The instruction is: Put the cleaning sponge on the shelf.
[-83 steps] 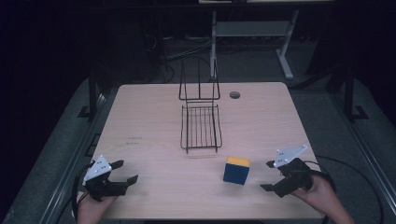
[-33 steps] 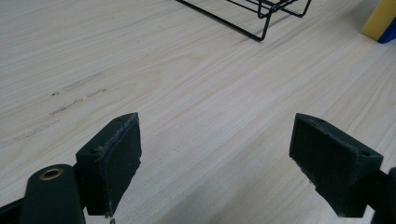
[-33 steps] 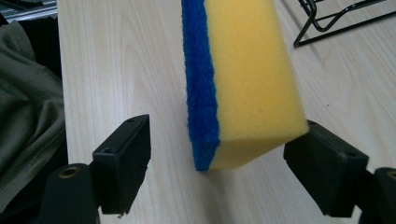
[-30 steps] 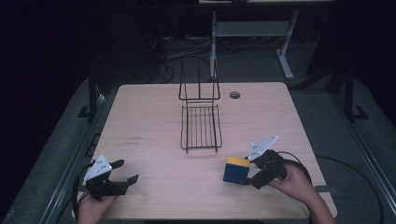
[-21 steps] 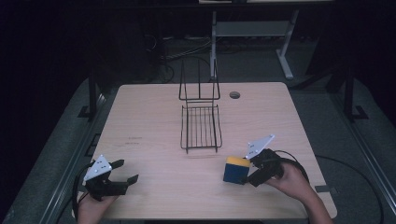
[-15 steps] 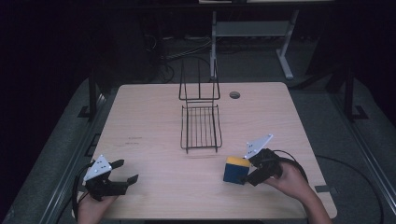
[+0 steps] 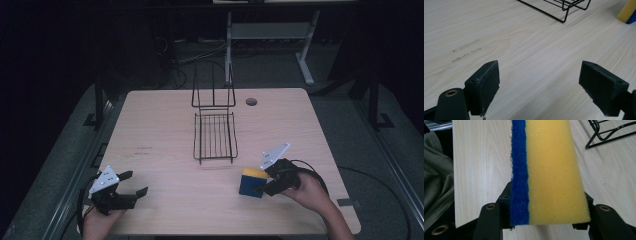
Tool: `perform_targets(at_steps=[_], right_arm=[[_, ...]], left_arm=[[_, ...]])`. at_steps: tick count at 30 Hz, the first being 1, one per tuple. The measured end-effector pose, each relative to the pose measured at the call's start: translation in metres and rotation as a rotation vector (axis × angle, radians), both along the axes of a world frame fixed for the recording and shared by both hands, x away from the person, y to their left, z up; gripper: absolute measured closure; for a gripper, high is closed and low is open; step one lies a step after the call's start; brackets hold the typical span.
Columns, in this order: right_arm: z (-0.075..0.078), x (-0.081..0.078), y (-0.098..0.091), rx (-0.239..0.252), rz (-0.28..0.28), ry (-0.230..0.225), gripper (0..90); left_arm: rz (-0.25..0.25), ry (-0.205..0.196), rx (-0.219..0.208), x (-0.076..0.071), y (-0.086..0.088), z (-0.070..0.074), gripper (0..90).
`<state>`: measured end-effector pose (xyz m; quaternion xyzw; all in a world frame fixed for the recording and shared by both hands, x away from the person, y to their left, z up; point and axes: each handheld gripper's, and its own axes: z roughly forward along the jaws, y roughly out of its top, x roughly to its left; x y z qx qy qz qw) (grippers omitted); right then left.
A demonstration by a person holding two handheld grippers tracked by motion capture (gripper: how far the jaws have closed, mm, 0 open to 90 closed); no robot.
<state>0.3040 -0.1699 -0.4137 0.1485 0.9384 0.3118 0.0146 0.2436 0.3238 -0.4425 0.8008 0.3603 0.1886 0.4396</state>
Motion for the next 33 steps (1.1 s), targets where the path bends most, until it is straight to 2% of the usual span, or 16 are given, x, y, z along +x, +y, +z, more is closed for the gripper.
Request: perform_targets(at_steps=[14, 17, 20, 25, 33], right_arm=[[-0.001, 0.000, 0.002, -0.006, 0.019, -0.002, 55.6], [0.001, 0.000, 0.003, -0.006, 0.023, -0.004, 55.9], [0.004, 0.001, 0.002, 0.014, 0.024, -0.004, 56.0], [0.005, 0.003, 0.003, 0.010, 0.028, 0.000, 56.1], [0.013, 0.009, 0.009, 0.024, 0.048, -0.011, 56.1]], left_arm=[[0.001, -0.001, -0.002, 0.000, 0.001, 0.000, 16.3], [0.001, -0.002, -0.001, 0.000, 0.001, 0.000, 16.3], [0.001, -0.002, -0.001, 0.000, 0.000, 0.000, 16.2], [-0.001, 0.001, 0.000, 0.000, 0.000, 0.000, 16.2], [0.002, -0.004, -0.002, 0.000, 0.000, 0.000, 16.3]])
